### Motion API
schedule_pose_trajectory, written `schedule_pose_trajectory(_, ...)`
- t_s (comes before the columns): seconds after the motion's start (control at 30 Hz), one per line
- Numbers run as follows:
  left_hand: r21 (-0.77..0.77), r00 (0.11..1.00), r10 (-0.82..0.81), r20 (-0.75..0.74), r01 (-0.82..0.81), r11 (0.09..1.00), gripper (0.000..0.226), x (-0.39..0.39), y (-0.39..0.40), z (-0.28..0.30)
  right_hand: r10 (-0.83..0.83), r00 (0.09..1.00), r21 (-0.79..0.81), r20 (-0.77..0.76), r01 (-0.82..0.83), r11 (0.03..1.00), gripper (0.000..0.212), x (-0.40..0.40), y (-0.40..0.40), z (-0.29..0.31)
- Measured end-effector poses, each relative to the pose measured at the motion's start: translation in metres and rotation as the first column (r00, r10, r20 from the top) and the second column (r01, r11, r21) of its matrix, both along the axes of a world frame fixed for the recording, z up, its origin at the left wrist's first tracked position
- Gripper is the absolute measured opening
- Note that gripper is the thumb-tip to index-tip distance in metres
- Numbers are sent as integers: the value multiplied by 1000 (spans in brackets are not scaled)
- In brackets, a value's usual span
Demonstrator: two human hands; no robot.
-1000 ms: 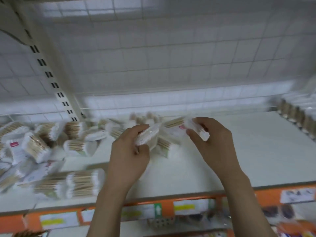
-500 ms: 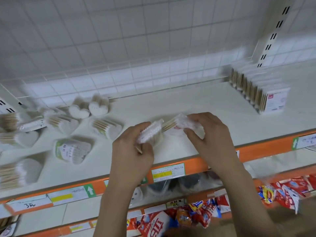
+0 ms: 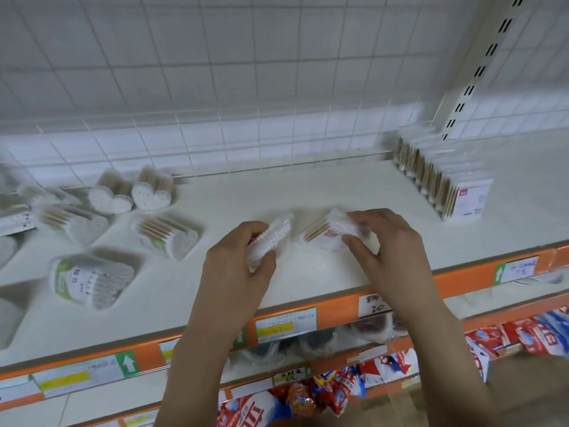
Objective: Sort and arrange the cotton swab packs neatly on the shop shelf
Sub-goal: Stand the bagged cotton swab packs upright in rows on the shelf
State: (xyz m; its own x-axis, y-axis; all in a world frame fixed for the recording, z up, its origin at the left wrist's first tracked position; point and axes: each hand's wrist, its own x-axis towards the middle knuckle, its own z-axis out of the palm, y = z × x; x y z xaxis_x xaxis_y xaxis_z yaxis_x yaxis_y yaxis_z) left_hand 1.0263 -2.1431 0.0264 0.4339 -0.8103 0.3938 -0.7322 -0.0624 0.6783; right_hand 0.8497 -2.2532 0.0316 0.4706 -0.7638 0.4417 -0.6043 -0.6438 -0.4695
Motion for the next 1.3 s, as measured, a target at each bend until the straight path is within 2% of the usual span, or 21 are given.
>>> schedule_pose_trajectory(0.1,-8,998,-18,54,18,1000,31,-7,-12,-1,-35,999,-12,-7,35,999,27,-15,-9,0)
schedule_pose_trajectory(0.37,-17,995,-63,72,64,998,37,-59,-60,1,-103,995,-63,-3,103,993,29,-77,-57,9)
schedule_pose_trajectory(0.6,-9,994,-57,89,58,998,37,-141,-118,-2,-50,995,-75,-88,43,996,31,-165,-121,19)
schedule_pose_trajectory(0.73,-43,991,-28,127,34,999,36,-182,-145,-4,-8,994,-16,-107,6,1000,31,-198,-152,21)
schedule_pose_trajectory(0.97,-27,993,75,94,-72,997,39,-208,-155,-6,148,981,10,-121,-148,989,28,-201,-184,12)
schedule_pose_trajectory(1.1,-33,988,74,133,-70,997,31,-208,-152,-5,217,966,-2,-138,-219,976,28,-194,-195,7)
schedule_pose_trajectory(1.3,28,984,52,172,-58,998,36,-214,-144,-5,248,957,-18,-153,-254,967,24,-189,-206,5)
